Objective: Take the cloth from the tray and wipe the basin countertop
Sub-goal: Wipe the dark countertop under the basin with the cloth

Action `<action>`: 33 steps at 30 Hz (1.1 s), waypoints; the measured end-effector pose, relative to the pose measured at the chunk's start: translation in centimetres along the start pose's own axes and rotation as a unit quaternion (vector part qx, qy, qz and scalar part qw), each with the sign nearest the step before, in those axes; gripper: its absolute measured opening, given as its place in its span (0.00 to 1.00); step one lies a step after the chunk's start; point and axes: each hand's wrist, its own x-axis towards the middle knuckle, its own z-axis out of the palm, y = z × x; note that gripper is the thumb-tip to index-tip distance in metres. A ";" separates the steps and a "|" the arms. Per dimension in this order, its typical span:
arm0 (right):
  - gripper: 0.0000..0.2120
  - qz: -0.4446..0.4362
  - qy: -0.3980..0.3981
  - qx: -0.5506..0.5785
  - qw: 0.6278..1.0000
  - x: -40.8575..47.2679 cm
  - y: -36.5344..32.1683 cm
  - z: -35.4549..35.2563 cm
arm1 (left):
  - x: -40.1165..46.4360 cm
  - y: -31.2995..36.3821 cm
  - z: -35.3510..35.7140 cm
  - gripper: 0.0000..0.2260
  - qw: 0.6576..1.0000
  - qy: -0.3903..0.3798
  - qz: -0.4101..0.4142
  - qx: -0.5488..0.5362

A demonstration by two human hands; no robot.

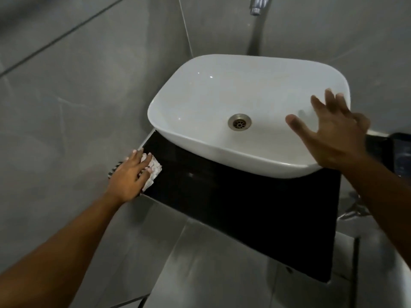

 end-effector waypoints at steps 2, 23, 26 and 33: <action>0.44 0.006 0.003 0.008 1.000 0.0 -0.1 0.0 | -0.2 1.1 0.9 0.24 0.999 0.025 -0.023 -0.009; 0.42 -0.002 -0.014 -0.004 1.000 -0.3 0.3 -0.2 | -3.9 18.2 5.8 0.20 0.953 -0.021 0.286 -0.094; 0.41 0.001 0.000 0.026 1.000 -0.3 0.3 -0.2 | 0.3 6.4 2.0 0.28 0.989 -0.006 0.130 -0.071; 0.42 0.015 0.025 0.057 0.998 0.0 0.3 0.3 | 2.3 3.8 2.1 0.21 0.995 0.065 -0.053 -0.047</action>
